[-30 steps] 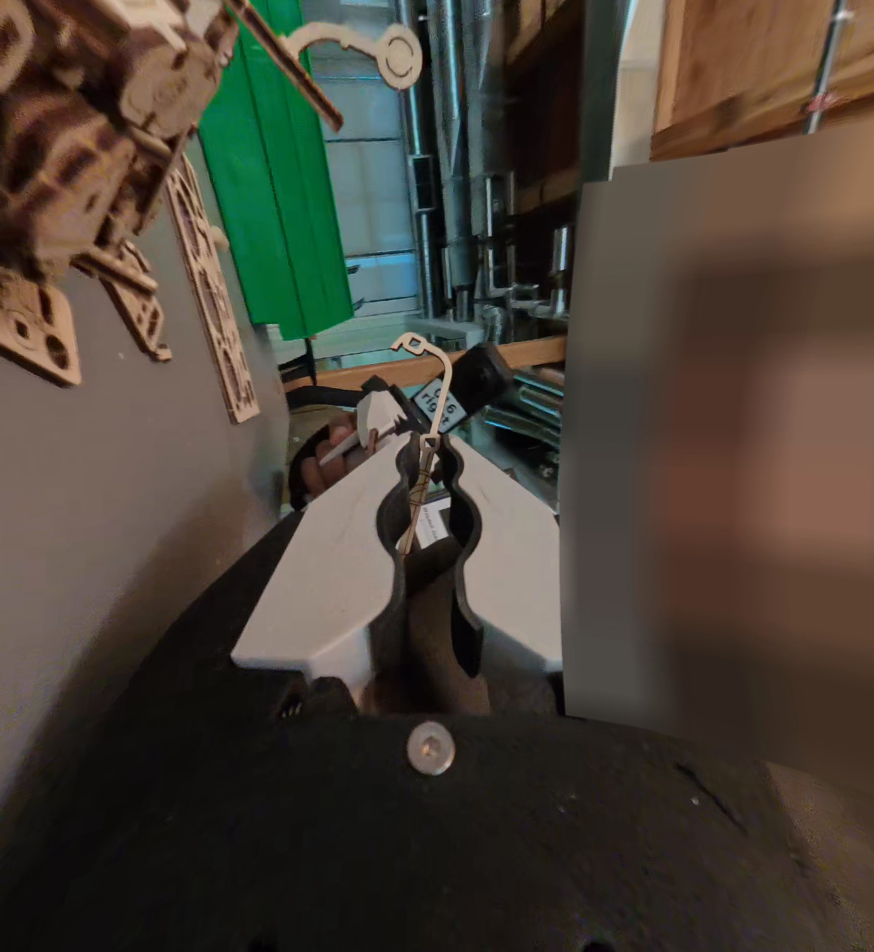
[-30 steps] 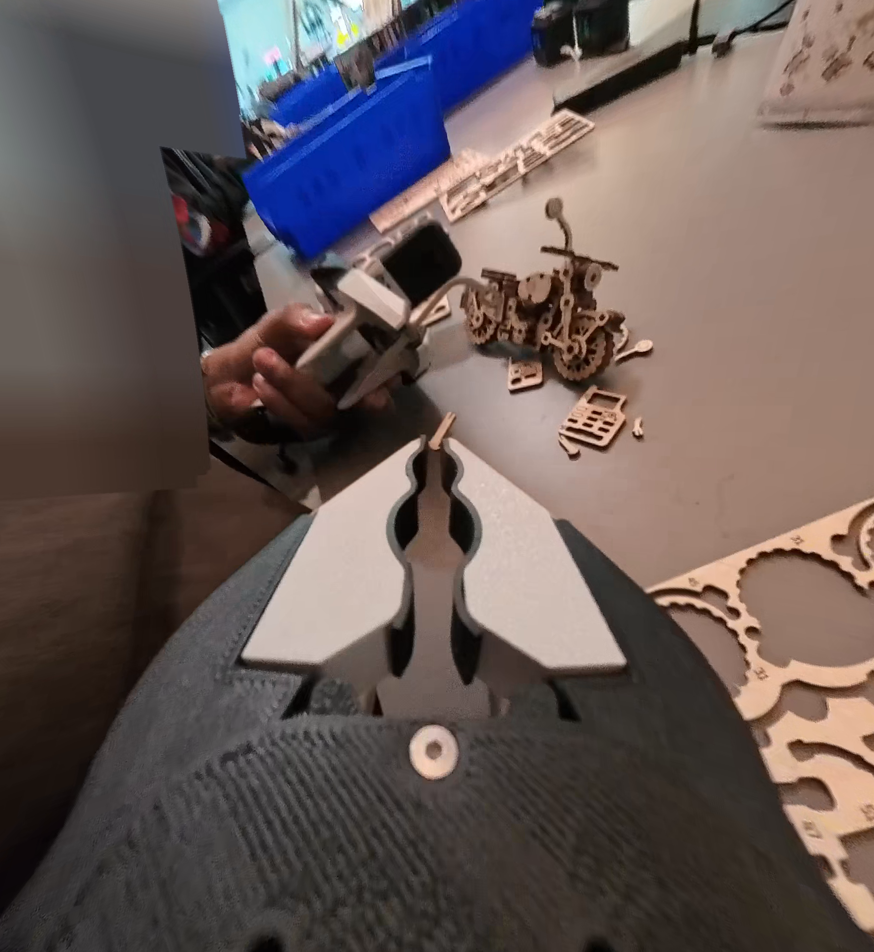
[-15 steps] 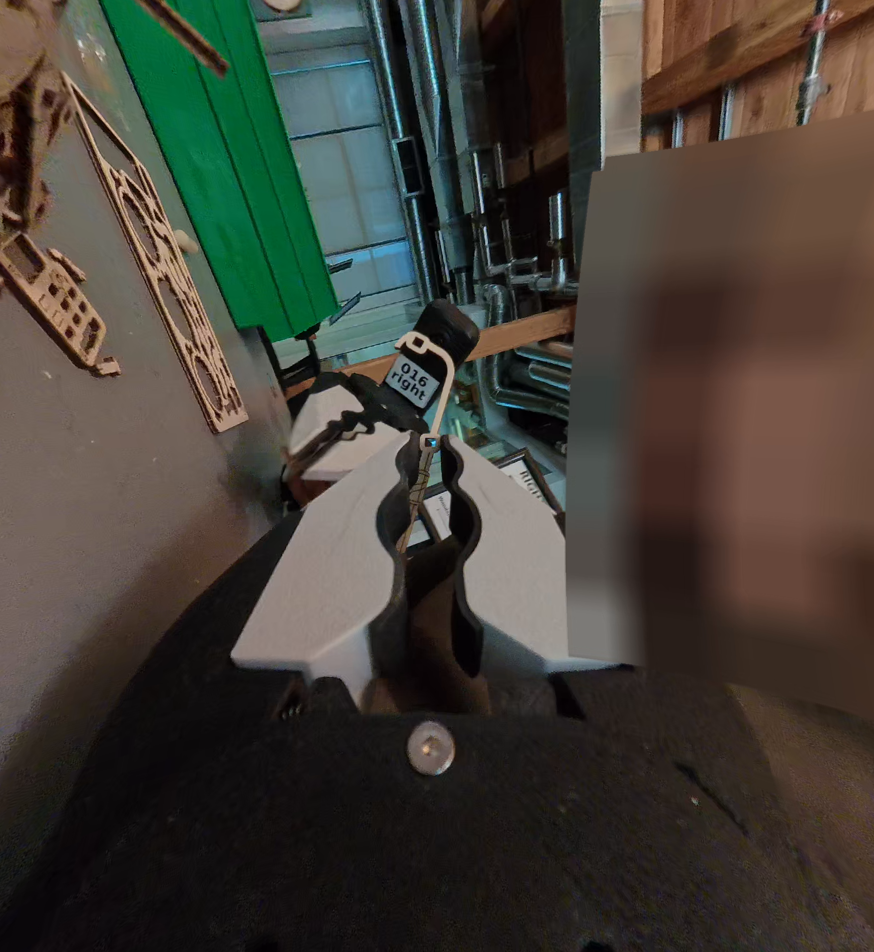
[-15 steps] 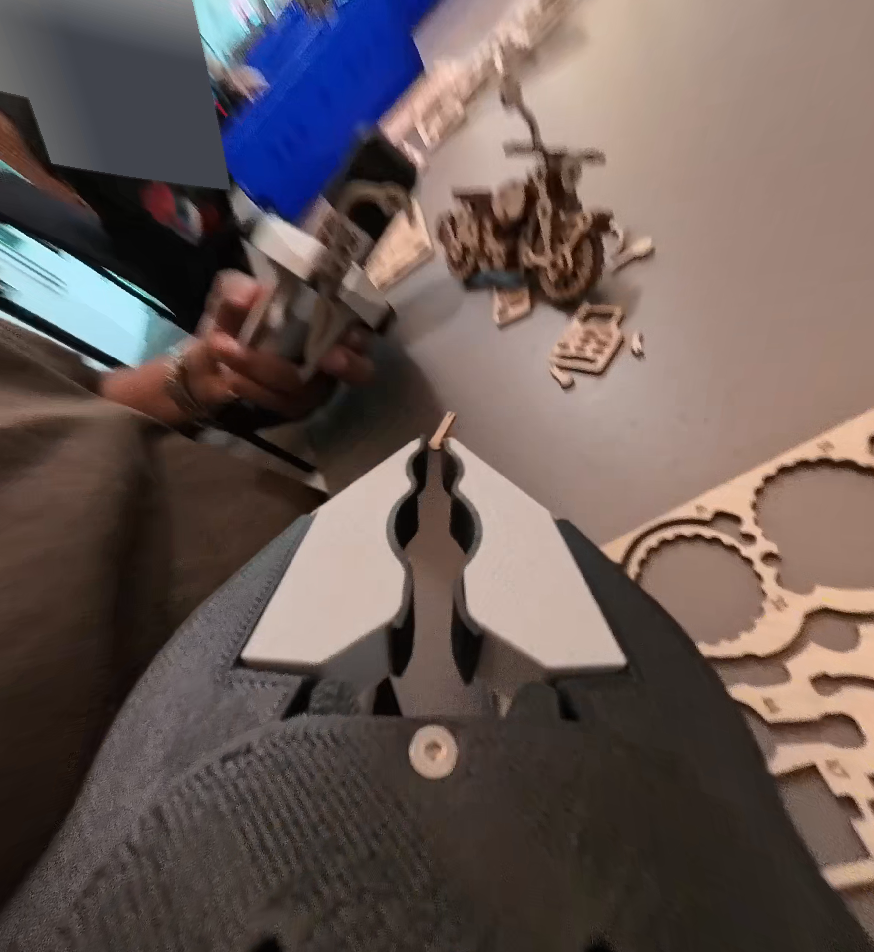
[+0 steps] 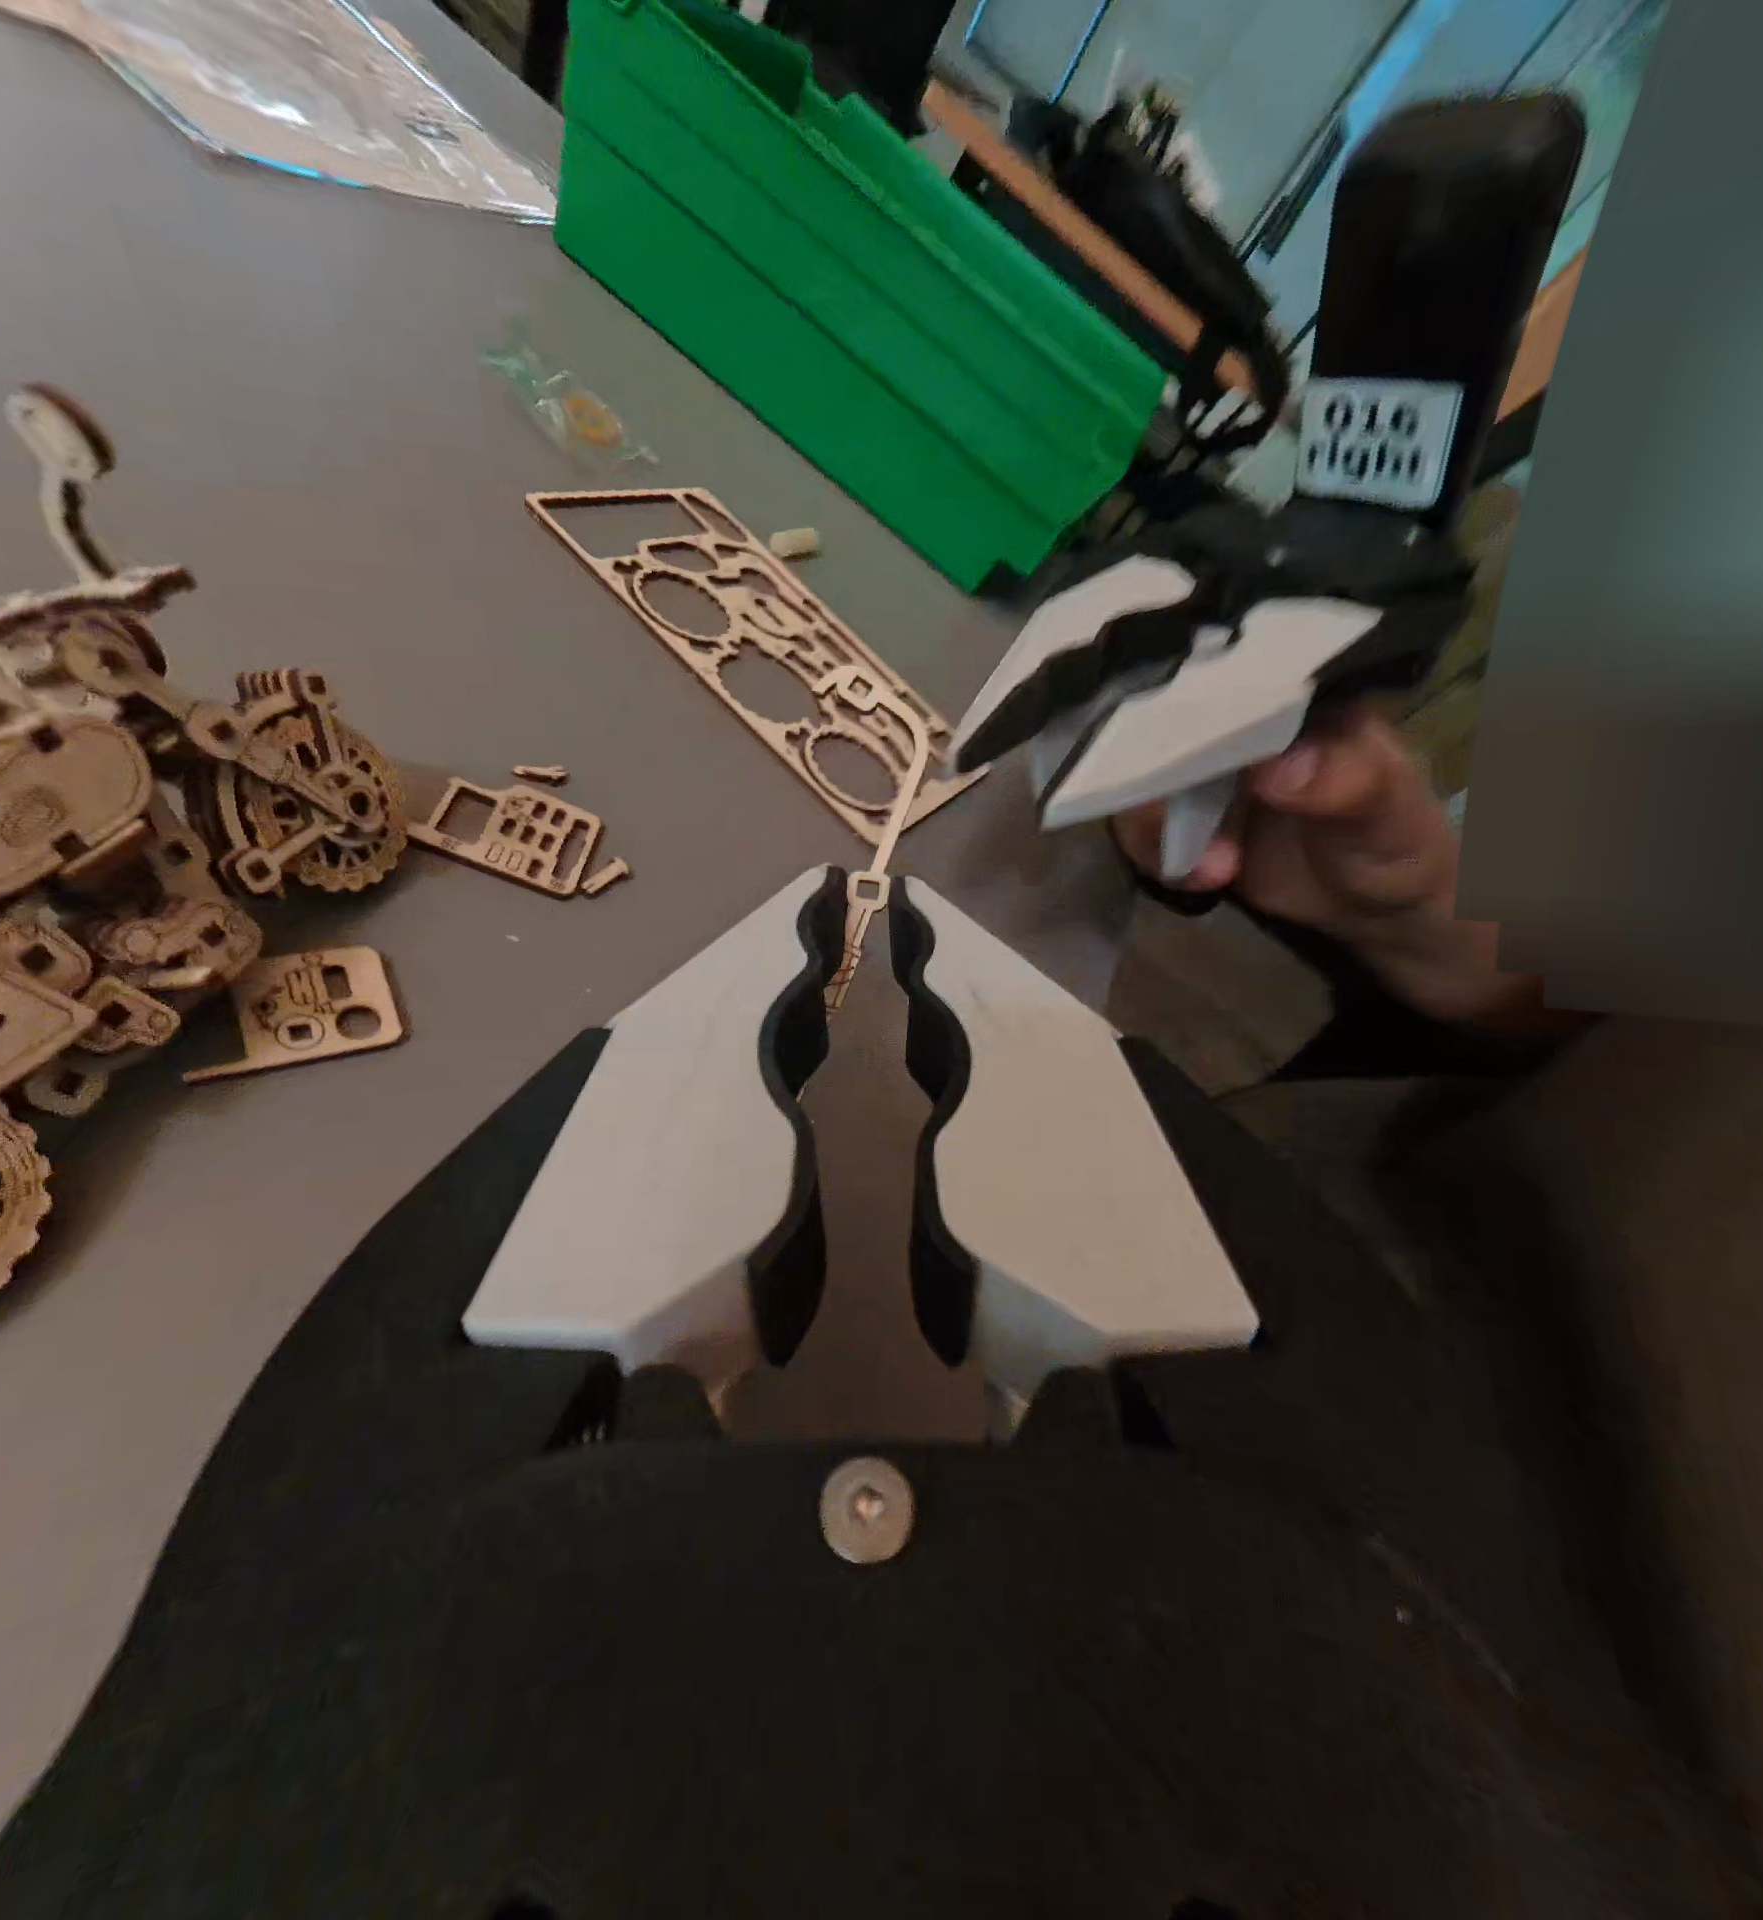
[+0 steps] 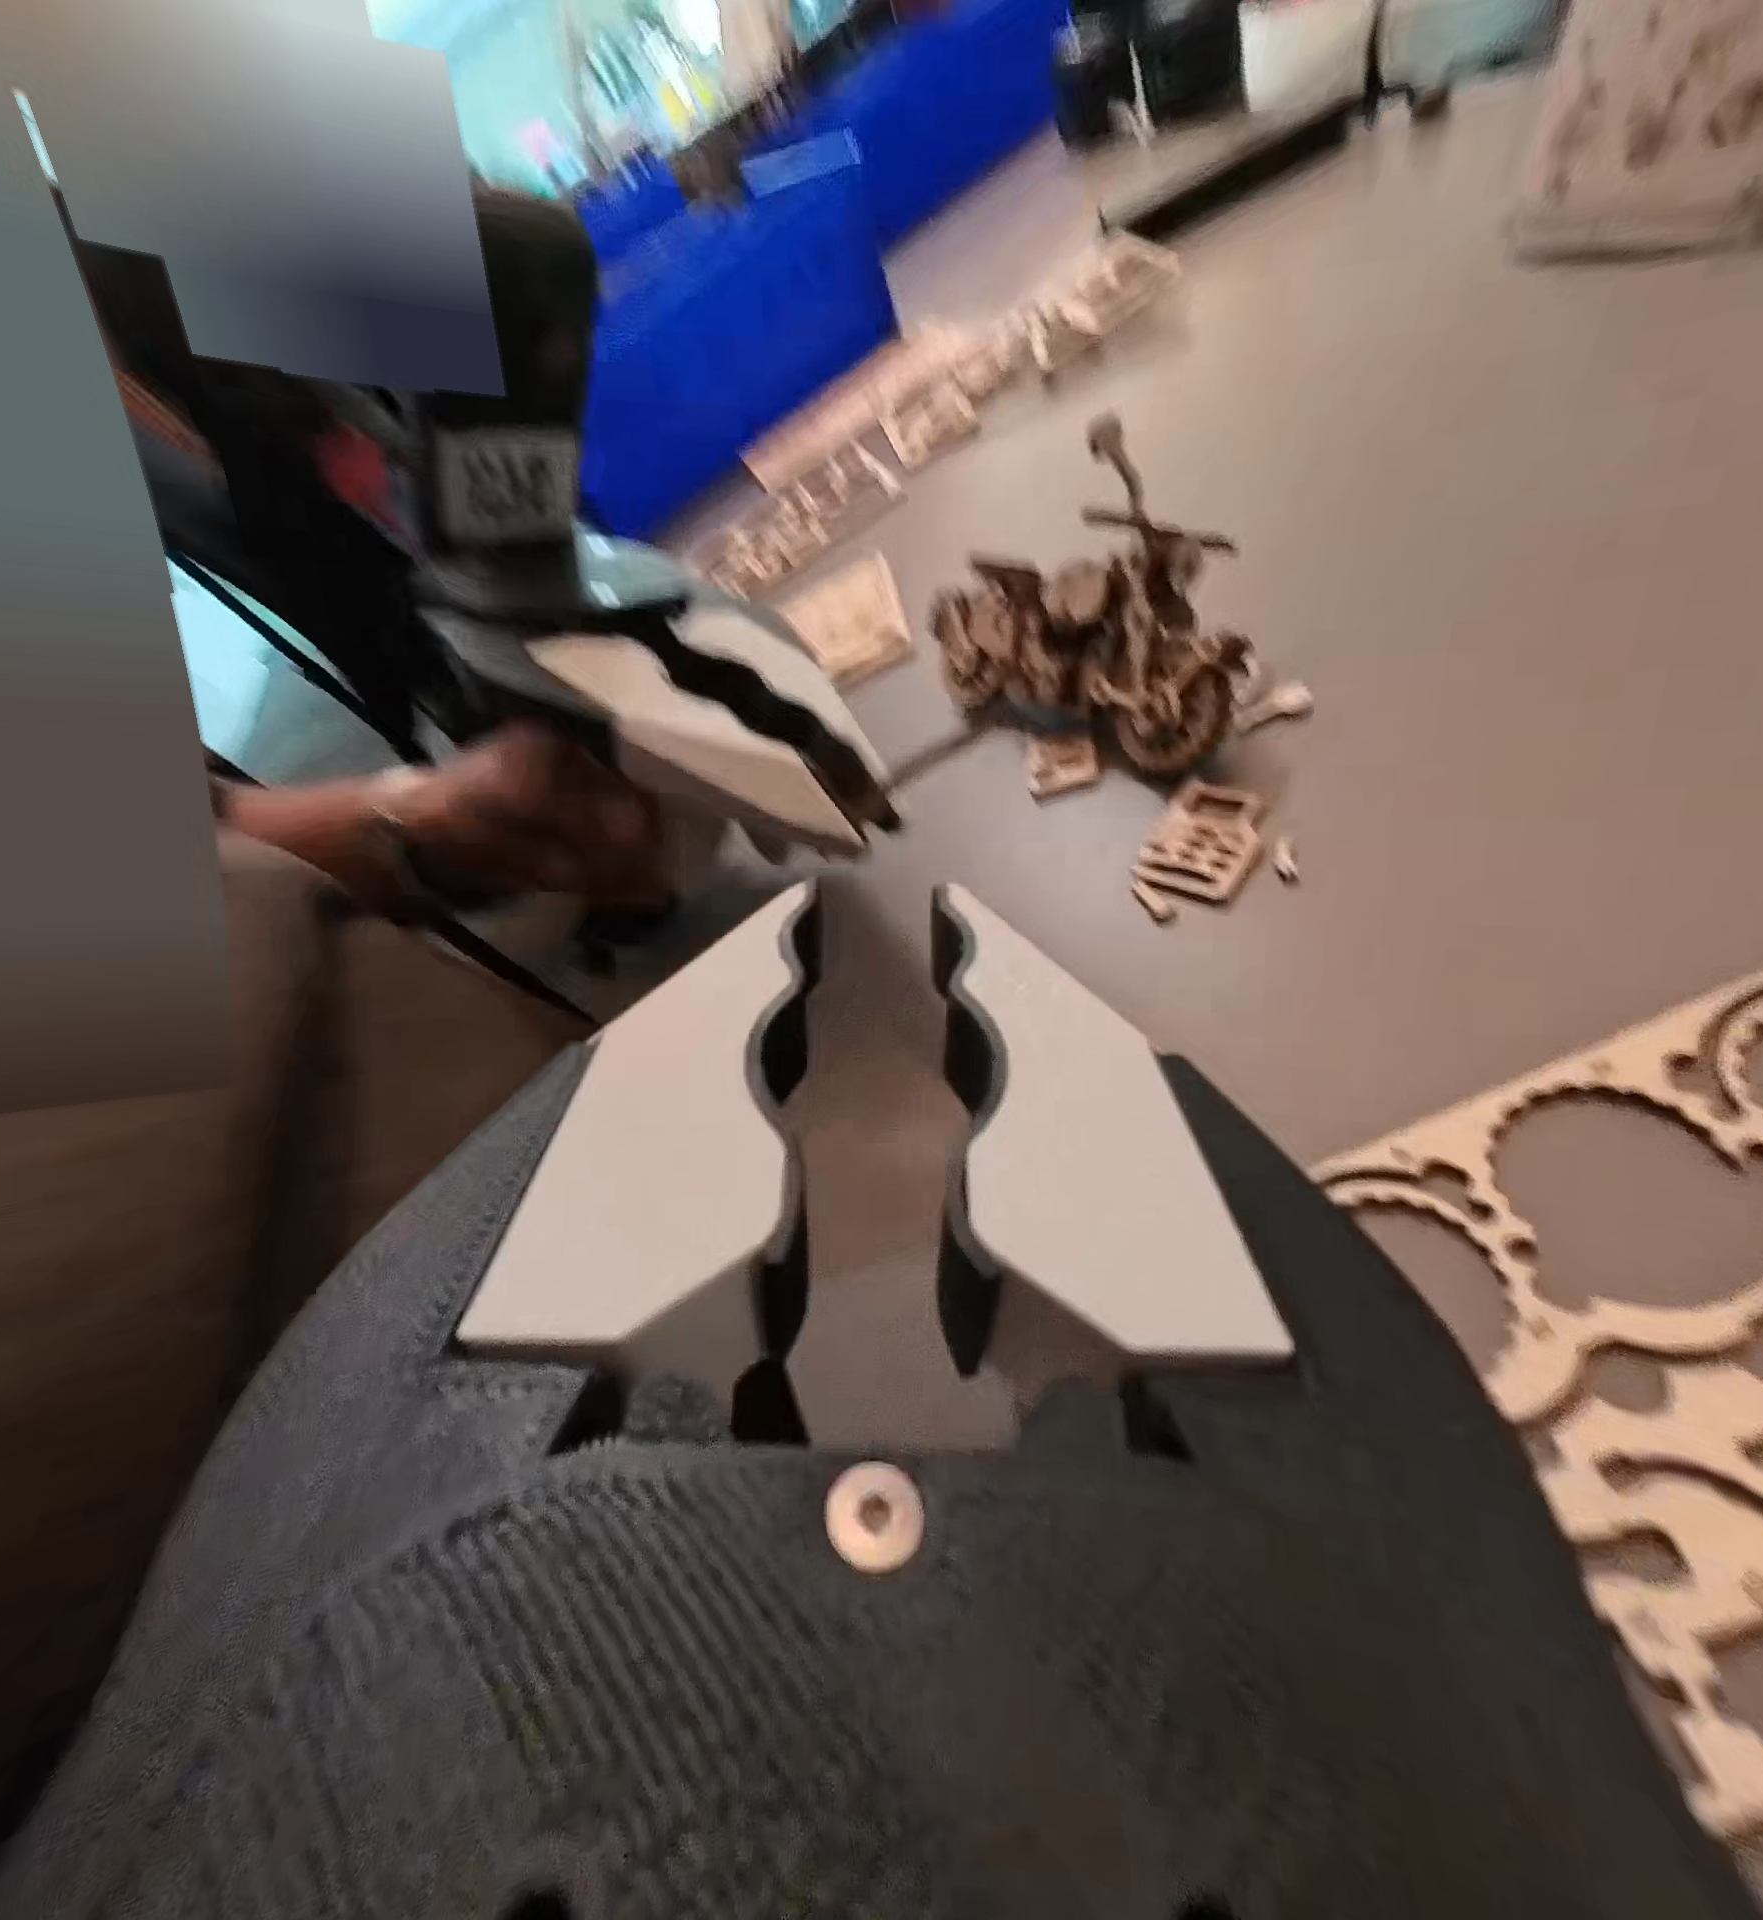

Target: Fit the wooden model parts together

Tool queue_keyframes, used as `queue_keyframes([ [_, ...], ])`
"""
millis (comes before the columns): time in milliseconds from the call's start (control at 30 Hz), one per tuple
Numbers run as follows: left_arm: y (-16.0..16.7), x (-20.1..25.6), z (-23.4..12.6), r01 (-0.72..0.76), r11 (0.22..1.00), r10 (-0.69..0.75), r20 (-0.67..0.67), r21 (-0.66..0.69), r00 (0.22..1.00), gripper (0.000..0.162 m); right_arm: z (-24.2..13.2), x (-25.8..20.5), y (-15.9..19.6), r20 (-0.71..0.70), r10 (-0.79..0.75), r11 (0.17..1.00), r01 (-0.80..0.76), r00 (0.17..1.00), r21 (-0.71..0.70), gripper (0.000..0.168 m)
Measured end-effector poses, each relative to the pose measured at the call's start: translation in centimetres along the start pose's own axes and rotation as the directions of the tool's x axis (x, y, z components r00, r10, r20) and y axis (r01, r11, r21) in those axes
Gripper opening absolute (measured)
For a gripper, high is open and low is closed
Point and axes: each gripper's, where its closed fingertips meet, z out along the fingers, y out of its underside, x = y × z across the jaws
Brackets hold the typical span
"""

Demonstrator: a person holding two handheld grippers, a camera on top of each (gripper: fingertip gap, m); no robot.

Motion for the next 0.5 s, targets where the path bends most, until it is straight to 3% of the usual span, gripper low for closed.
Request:
queue_keyframes([
  [67,0.5,0.3,0.4,-0.100,0.994,0.101,0.047,-0.038,0.994,0.006,-0.5,-0.8,-1.3,0.089,0.072,0.993,-0.079,0.993,0.088,0.017],
  [167,0.8,1.0,0.7,-0.199,0.978,0.203,0.079,-0.065,0.976,0.006,-0.3,-0.6,-0.9,0.131,0.166,0.981,-0.177,0.977,0.076,0.018],
  [500,0.6,1.7,0.5,-0.309,0.949,0.313,0.111,-0.057,0.943,0.006,-0.2,0.0,-0.5,0.147,0.250,0.963,-0.262,0.957,0.068,0.009],
])
